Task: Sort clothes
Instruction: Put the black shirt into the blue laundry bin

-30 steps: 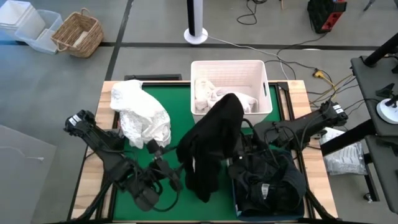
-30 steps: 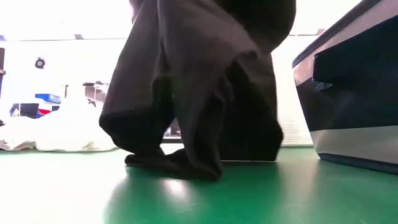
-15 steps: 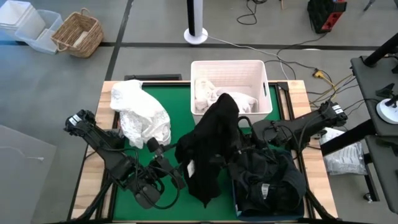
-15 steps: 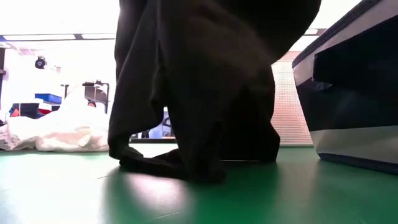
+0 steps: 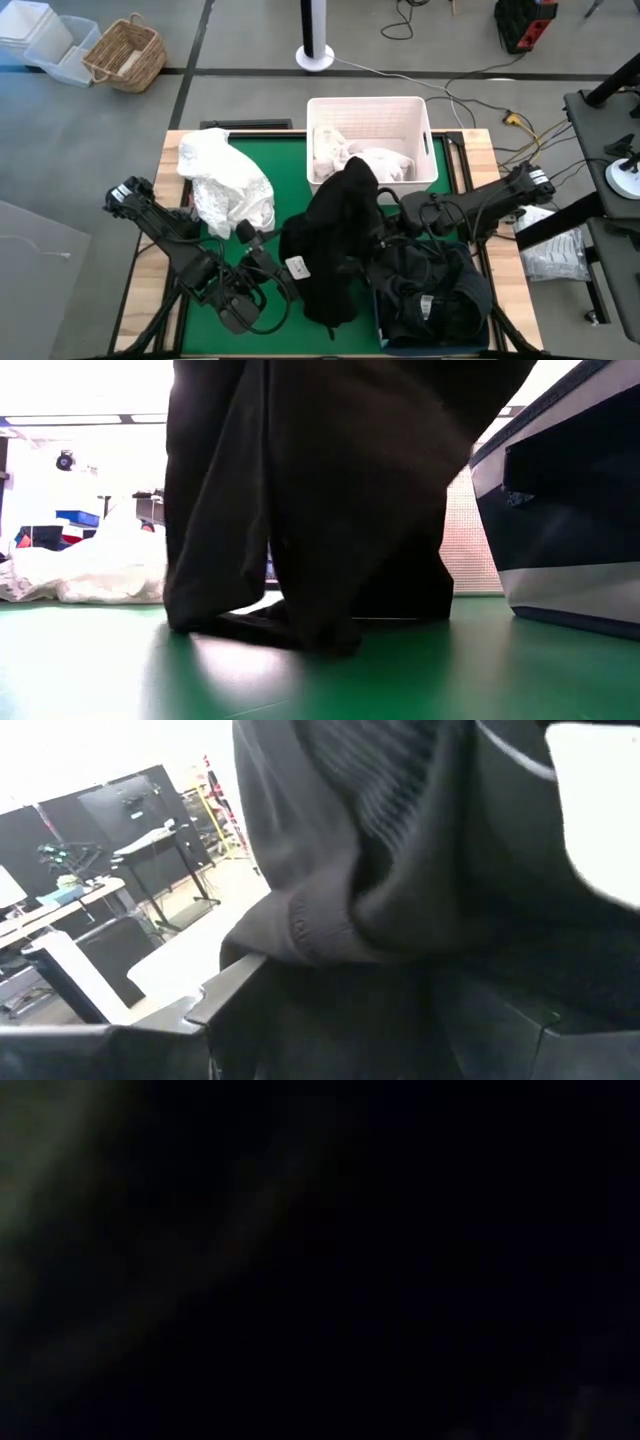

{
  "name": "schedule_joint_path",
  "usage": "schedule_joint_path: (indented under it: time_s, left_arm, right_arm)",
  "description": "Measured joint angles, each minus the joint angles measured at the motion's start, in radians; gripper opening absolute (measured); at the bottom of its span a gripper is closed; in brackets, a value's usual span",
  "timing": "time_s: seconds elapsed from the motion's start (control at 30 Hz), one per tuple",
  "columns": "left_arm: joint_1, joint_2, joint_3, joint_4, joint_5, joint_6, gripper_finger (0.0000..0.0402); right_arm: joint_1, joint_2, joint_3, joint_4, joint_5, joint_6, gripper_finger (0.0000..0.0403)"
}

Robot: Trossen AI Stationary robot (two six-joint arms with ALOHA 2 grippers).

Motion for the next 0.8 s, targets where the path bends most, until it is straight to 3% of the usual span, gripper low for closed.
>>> schedule_joint_path:
  time_s: [0.13, 0.33, 0.47, 0.8]
  left_arm:
    - [0.001, 0.013, 0.0, -0.003, 0.013, -0.01, 0.0245]
    - [-0.012, 0.014, 0.0, -0.024, 0.0, -0.011, 0.0245]
    - [-0.035, 0.004, 0.0, -0.087, -0.07, -0.012, 0.0245]
    - [-0.042, -0.025, 0.0, -0.212, -0.077, -0.005, 0.0245]
  right_arm:
    - [-0.002, 0.014, 0.0, 0.034, 0.001, -0.03, 0.0248]
    - [-0.002, 0.01, 0.0, 0.047, -0.004, -0.094, 0.0038]
    - [0.005, -0.04, 0.011, 0.024, -0.017, -0.093, 0.0021]
    - [0.051, -0.161, 0.097, 0.001, -0.024, -0.169, 0.0015]
